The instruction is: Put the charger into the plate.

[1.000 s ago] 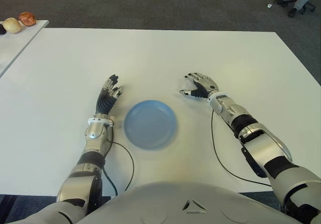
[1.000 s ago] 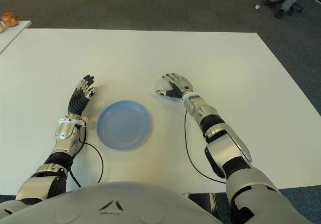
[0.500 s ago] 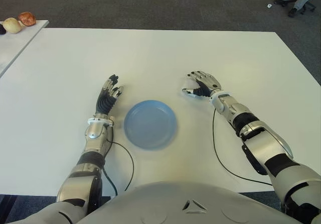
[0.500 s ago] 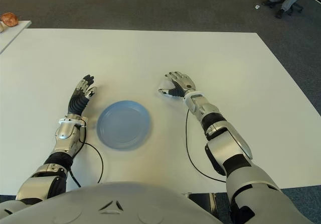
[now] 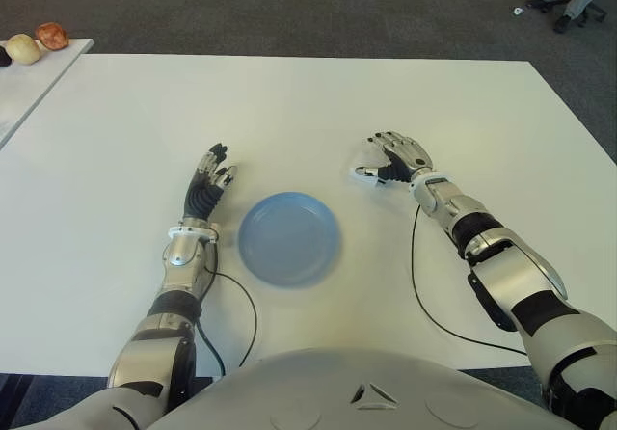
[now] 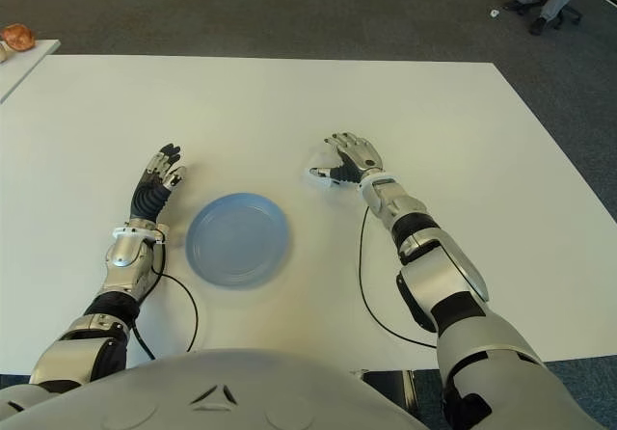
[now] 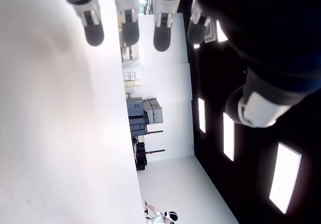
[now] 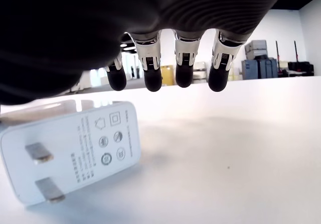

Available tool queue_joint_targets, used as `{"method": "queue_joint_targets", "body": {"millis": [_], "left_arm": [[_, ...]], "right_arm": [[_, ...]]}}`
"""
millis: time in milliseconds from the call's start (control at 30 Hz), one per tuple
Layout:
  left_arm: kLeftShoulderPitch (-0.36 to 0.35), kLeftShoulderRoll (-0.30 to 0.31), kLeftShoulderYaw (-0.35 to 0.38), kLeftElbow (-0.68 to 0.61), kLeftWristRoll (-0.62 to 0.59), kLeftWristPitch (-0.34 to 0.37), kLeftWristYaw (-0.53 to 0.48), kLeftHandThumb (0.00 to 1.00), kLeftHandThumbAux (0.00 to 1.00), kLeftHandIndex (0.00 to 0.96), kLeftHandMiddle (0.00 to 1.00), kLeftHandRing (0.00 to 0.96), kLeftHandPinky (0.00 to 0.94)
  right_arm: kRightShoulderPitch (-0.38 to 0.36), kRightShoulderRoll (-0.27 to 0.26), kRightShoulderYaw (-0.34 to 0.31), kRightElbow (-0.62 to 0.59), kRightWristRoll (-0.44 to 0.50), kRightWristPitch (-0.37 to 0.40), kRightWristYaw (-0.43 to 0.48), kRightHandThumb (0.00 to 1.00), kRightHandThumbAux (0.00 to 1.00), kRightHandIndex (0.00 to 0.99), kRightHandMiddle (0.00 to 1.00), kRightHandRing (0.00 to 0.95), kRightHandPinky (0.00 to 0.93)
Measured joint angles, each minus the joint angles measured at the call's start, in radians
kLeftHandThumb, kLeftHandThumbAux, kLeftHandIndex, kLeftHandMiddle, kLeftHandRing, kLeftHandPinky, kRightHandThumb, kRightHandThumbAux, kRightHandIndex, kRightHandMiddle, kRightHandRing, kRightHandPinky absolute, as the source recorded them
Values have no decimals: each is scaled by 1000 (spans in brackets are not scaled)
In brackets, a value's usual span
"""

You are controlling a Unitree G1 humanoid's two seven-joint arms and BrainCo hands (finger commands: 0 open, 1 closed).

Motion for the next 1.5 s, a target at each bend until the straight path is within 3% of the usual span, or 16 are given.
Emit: {"method": "queue_joint_targets", "body": {"millis": [733, 1500], "left_arm": [[0, 5, -2, 0, 5, 2, 0, 0, 541, 84, 99, 64, 38], [0, 5, -2, 0, 4, 6, 0, 0, 554, 83, 95, 63, 39]], "right_arm": [[-3, -18, 0, -2, 16, 0, 14, 322, 173, 0, 0, 0, 0], [-3, -39, 9, -5, 16, -14, 103, 294, 175, 0, 0, 0, 0]]}}
